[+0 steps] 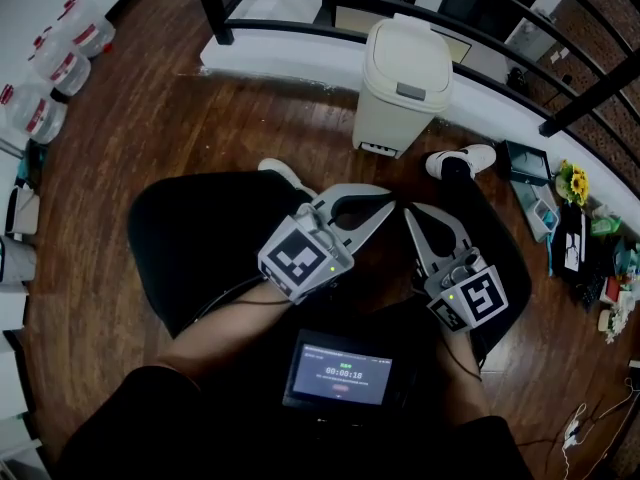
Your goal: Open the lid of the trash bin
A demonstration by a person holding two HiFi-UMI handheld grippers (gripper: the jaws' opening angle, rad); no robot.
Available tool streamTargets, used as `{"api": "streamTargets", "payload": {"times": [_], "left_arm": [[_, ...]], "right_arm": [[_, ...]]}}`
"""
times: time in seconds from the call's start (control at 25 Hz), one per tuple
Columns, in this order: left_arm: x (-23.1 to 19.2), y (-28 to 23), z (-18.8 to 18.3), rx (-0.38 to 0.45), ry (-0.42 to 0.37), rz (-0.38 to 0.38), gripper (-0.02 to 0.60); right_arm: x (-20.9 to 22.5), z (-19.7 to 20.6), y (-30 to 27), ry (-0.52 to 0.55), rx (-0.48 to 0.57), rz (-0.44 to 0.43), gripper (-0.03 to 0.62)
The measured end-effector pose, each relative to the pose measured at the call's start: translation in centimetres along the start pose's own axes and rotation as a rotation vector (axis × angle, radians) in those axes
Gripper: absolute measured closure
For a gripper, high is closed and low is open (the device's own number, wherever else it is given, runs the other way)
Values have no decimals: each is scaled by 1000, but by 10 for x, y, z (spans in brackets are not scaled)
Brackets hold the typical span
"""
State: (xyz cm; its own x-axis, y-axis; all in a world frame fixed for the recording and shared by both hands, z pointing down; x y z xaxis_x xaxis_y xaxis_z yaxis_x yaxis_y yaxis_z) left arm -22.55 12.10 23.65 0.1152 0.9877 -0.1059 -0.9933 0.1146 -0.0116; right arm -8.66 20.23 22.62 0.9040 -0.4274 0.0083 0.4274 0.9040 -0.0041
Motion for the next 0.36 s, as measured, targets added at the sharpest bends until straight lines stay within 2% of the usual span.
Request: {"api": "streamTargets", "payload": {"times": [0.36], "left_arm": [[1, 5, 0, 1, 5, -4, 543]], "right_arm": [[-4, 2, -1, -5, 2, 0, 577]]}}
Point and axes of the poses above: the fingertips, and each gripper's own axes: y backward along the fingers, x to its right, z out of its underside, the point moved 9 cm from there along y, backward along the fingers, and after that the axes turned 5 degrees about y, right-handed, at the moved point
